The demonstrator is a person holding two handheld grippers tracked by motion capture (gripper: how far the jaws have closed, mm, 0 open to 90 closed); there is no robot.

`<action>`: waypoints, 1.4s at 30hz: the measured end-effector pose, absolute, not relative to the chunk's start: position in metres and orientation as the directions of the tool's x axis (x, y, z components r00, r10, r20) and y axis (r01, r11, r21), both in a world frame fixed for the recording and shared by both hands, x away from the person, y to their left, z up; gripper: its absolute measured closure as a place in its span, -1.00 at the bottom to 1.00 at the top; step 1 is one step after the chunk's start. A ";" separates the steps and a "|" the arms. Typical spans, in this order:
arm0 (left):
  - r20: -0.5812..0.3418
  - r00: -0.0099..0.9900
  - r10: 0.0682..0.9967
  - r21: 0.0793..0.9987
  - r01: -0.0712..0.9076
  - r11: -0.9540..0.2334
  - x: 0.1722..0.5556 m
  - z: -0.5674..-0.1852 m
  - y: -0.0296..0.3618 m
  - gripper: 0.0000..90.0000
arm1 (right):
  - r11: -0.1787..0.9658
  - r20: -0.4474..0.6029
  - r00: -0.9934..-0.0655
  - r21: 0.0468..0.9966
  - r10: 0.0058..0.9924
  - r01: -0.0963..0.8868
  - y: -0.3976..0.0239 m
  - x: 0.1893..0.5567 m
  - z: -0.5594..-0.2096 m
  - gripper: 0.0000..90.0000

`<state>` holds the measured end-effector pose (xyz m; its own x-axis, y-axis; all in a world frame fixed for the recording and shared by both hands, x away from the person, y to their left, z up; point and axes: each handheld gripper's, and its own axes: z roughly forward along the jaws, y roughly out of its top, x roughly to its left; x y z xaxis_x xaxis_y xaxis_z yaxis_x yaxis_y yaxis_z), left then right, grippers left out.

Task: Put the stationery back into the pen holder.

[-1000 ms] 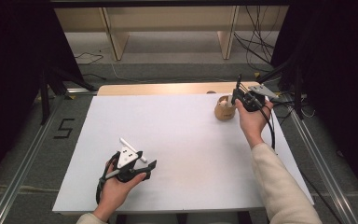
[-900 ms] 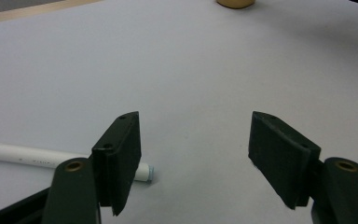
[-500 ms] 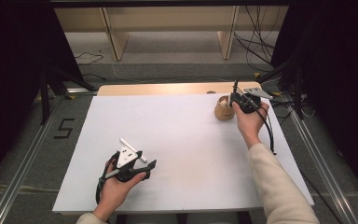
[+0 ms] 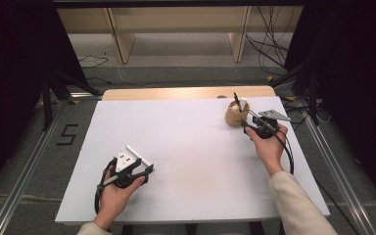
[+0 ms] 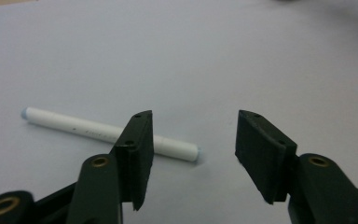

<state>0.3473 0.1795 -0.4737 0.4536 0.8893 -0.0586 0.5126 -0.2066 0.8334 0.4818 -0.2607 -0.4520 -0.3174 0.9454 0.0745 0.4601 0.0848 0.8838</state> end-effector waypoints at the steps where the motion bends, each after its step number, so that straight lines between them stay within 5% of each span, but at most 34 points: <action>1: -0.057 0.448 0.892 0.828 0.520 -0.208 0.348 -0.475 0.181 0.10 | 0.095 0.076 -0.333 0.879 0.940 0.468 -0.260 0.478 -0.454 0.00; 11: -0.052 0.433 0.900 0.812 0.543 -0.215 0.353 -0.482 0.185 0.49 | 0.175 0.067 -0.430 0.849 0.900 0.499 -0.246 0.451 -0.466 -0.12; 16: -0.041 0.443 0.896 0.807 0.543 -0.231 0.358 -0.482 0.175 0.99 | 0.218 0.055 -0.474 0.837 0.879 0.501 -0.238 0.438 -0.469 -0.13; 42: 0.010 0.366 0.930 0.737 0.626 -0.254 0.399 -0.489 0.150 0.99 | 0.243 0.077 -0.539 0.832 0.839 0.498 -0.226 0.418 -0.472 -0.19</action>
